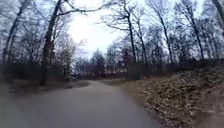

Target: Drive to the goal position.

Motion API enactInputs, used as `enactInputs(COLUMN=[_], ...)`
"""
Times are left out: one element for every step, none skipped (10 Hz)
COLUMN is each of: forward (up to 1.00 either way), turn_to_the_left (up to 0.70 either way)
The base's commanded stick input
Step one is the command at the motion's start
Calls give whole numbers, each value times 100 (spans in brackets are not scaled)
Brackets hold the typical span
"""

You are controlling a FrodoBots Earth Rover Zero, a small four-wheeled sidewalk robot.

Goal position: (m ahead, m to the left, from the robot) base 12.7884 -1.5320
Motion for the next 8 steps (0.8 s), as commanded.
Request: enactInputs(forward=[100,100,100,100,100,100,100,100], turn_to_the_left=[0,0,0,0,0,0,0,0])
